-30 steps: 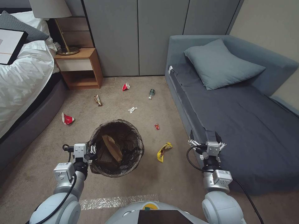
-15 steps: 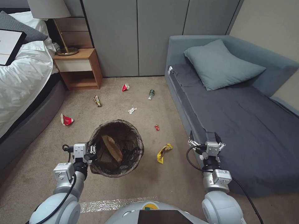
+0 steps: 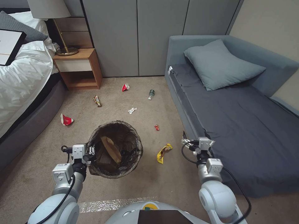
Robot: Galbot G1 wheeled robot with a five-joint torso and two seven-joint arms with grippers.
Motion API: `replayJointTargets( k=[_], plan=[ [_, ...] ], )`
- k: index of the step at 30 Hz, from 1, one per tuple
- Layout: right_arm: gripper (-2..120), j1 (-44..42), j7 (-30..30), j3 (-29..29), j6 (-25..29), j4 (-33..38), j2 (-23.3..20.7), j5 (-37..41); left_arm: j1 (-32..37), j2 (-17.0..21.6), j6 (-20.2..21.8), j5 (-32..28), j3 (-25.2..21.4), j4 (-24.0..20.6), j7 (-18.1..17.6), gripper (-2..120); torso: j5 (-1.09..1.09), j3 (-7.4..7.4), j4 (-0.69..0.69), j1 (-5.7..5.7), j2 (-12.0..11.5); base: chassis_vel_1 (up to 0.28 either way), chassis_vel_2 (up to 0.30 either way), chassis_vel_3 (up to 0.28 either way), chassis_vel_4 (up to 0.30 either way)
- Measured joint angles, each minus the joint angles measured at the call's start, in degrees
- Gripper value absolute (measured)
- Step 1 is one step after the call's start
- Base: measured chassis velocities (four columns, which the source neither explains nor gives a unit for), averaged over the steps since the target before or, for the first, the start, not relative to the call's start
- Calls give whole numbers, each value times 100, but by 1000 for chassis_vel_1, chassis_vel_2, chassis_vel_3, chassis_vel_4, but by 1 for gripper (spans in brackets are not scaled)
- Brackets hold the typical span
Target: Pick up the trash bin, then pick up the garbage from the floor and place it into the trash bin.
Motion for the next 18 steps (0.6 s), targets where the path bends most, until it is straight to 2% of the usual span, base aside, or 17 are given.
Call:
replayJointTargets(
  k=[5, 13, 18],
  plan=[
    [100, 427, -12, -181, -385, -548, -170, 602, 75, 157, 41, -128, -77, 0, -60, 5, -1, 0, -1, 0, 0, 0, 0, 0, 0],
    [100, 829, -102, -474, -478, -1433, -304, 1044, 159, 164, 82, -171, -82, 0, -96, 5, 0, 0, -2, 0, 0, 0, 0, 0, 0],
    [100, 1206, 126, -793, -897, -1813, -317, 1959, 228, 156, 96, -169, -105, 0, -109, 5, 0, 0, -1, 0, 0, 0, 0, 0, 0]
  ],
)
